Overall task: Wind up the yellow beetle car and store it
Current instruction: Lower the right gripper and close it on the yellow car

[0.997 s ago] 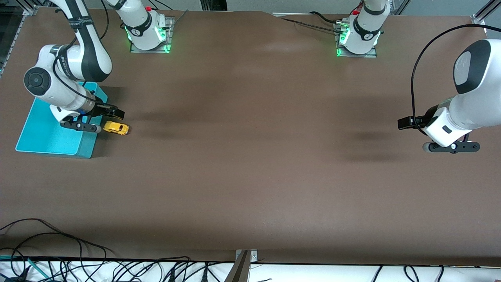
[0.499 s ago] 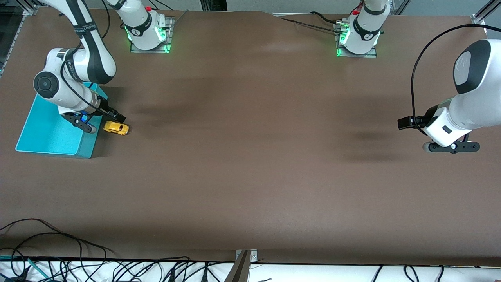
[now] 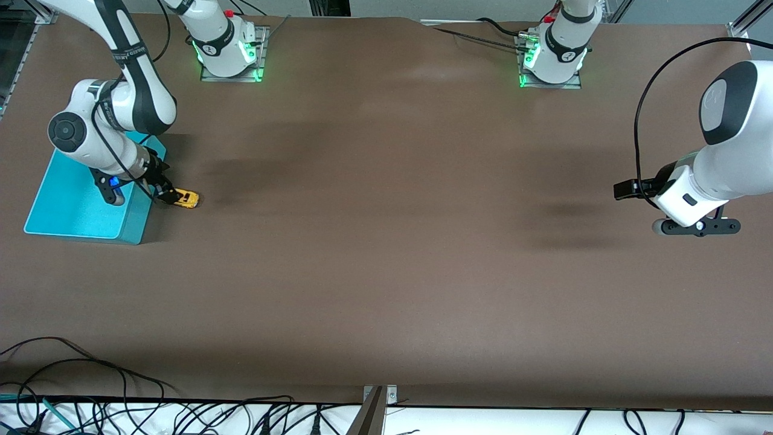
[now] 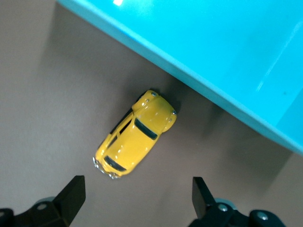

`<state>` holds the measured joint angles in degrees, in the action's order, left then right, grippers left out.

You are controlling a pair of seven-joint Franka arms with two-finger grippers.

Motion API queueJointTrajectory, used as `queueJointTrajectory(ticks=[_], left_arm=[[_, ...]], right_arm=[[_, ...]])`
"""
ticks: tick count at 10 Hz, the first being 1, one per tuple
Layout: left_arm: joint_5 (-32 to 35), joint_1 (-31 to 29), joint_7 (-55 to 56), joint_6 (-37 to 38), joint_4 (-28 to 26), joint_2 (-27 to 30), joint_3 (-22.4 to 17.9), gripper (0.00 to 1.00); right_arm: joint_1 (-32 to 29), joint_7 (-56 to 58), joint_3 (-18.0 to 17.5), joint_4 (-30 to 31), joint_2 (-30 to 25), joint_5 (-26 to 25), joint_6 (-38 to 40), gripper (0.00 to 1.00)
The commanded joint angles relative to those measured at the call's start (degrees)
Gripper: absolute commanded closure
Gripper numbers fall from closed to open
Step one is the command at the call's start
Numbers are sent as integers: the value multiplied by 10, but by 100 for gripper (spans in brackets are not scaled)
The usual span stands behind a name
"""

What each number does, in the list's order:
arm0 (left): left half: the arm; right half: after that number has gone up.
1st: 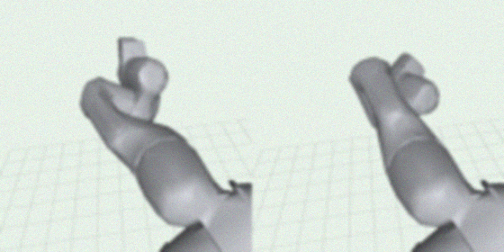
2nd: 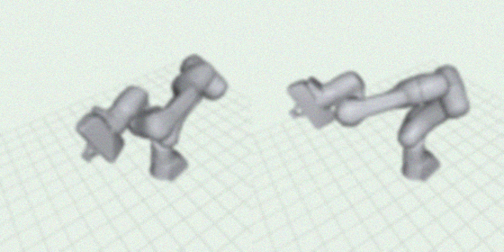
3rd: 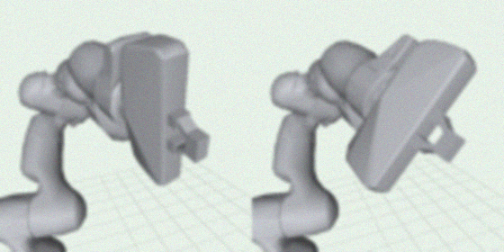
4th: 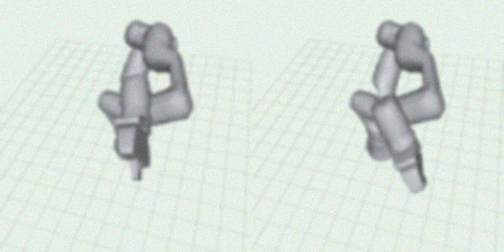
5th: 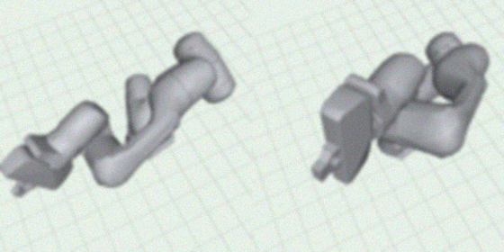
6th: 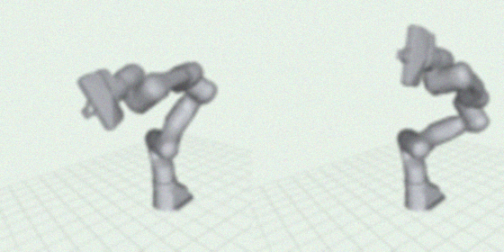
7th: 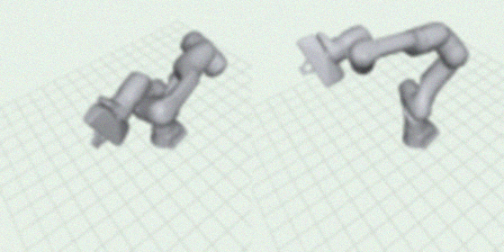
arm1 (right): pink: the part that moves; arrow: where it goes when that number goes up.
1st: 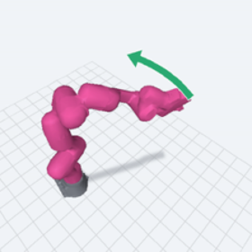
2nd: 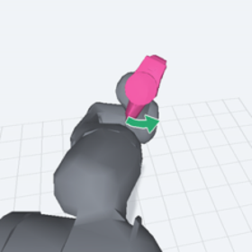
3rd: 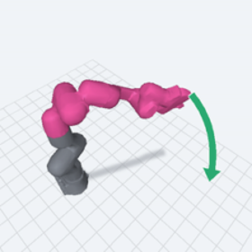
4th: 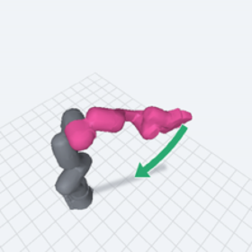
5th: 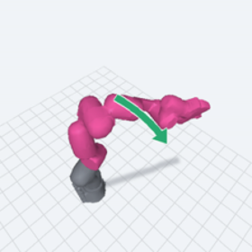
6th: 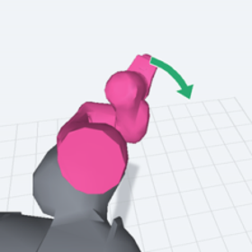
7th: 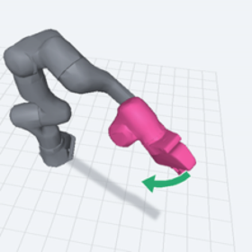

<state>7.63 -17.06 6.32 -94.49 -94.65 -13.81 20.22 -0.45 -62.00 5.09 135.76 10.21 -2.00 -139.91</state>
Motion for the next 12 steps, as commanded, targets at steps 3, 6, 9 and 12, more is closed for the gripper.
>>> queueJointTrajectory(ticks=[3,6,9,12], left_arm=[[-13,-4,-16,6,-4,10,0,0],[-13,-4,-16,6,-5,10,0,0],[-13,-4,-16,6,-4,10,0,0],[-13,-4,-16,6,-4,10,0,0]], right_arm=[[-28,-141,-3,6,31,-2,-55,0],[-33,-141,-3,6,54,-3,-58,0],[-33,-140,-3,6,69,-4,-66,0],[-33,-139,-3,6,73,-5,-70,22]])
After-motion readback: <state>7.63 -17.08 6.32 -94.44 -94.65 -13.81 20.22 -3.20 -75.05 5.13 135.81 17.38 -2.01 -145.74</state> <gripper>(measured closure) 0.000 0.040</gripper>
